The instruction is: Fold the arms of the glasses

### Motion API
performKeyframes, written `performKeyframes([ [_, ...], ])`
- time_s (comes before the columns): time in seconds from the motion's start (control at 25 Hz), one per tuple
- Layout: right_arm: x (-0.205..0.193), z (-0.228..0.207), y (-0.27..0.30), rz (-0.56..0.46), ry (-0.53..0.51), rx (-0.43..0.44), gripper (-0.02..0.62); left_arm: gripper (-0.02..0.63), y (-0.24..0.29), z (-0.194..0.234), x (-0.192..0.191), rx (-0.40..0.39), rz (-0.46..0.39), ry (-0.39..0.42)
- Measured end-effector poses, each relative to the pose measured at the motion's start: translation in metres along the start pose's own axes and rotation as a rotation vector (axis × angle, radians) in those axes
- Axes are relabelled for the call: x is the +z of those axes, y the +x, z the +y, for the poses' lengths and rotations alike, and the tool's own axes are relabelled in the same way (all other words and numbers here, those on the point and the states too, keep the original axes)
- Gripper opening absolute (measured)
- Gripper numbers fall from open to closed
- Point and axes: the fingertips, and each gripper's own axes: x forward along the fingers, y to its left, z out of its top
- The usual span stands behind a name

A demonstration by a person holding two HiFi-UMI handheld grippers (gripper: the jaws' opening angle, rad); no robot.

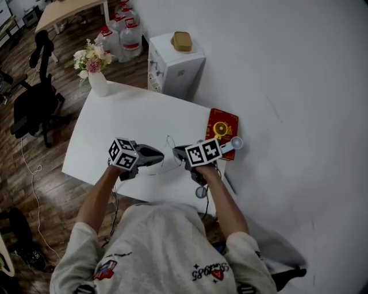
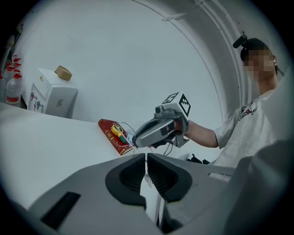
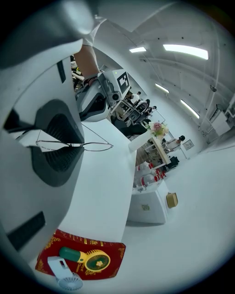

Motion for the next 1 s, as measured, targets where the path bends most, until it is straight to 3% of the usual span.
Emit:
performKeyframes([
  [0.76,0.001,0.016,0.007,-0.012,-0.002,0.062,0.026,0.015,0.02,0.005,0.007,-0.013,0.022,0.012],
  [1.0,0.001,0.003,0.007,-0.011,-0.016,0.013,0.026,0.015,0.005,0.004,0.015,0.029,-0.013,0.037],
])
